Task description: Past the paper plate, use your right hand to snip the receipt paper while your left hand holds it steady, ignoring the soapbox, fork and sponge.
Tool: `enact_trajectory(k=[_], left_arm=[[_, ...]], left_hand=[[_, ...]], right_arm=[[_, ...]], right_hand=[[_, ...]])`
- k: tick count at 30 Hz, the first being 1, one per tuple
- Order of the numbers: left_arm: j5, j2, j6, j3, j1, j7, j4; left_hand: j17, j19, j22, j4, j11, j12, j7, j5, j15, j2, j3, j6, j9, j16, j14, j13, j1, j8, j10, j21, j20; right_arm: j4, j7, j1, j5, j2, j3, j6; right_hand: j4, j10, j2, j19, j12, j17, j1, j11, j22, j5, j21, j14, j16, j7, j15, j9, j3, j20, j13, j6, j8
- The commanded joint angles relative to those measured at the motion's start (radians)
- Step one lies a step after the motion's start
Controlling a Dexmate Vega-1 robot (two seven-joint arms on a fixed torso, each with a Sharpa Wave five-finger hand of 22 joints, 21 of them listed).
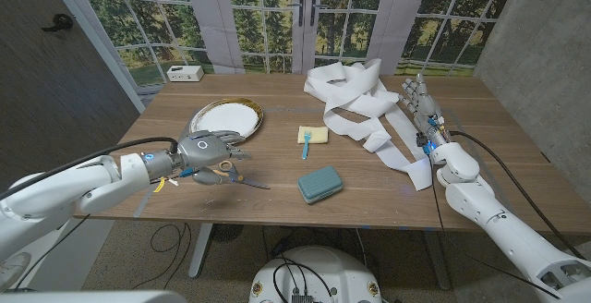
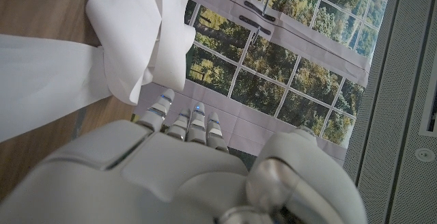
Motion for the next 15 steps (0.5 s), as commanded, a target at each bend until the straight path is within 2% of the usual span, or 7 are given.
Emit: enact_trajectory(k=[1,5,15], left_arm=[[-0.016,0.046,0.021,0.053,-0.019,0.032,0.024],[-0.019,0.07,0.019,0.066,-0.013,0.03,0.028],[-0.03,0.087,0.043,0.077,-0.005,0.034,0.032]], left_hand=[[0.003,0.009,0.003,-0.004,-0.001,0.005,0.0,0.001,-0.144,0.001,0.002,0.013,0.002,0.004,0.012,0.005,0.014,0.003,0.012,-0.002,-0.029],[0.003,0.01,0.003,-0.004,-0.001,0.005,0.0,0.001,-0.144,0.005,0.004,0.017,0.002,0.003,0.013,0.005,0.019,0.003,0.014,-0.002,-0.03],[0.002,0.011,0.002,-0.006,-0.002,0.005,0.003,0.001,-0.149,0.01,0.009,0.023,0.002,0.003,0.018,0.006,0.03,0.002,0.02,-0.003,-0.032]], right_arm=[[-0.014,-0.011,-0.011,-0.007,-0.008,0.006,-0.007],[-0.012,-0.011,-0.011,-0.002,-0.005,0.007,-0.008],[-0.002,-0.013,-0.012,0.001,0.006,0.004,-0.008]], right_hand=[[0.0,0.005,-0.001,0.0,-0.001,0.003,0.008,0.0,0.006,-0.004,-0.001,0.001,-0.005,0.002,-0.002,0.004,0.007,0.009,0.003,0.009,0.004],[0.0,0.006,-0.001,0.0,-0.001,0.003,0.008,-0.002,0.006,-0.005,-0.001,0.001,-0.005,0.002,-0.002,0.004,0.007,0.009,0.003,0.009,0.004],[0.0,0.011,-0.001,0.001,0.001,0.003,0.009,-0.004,0.006,-0.006,-0.001,0.003,-0.004,-0.002,-0.008,0.004,0.008,0.01,0.003,0.017,0.006]])
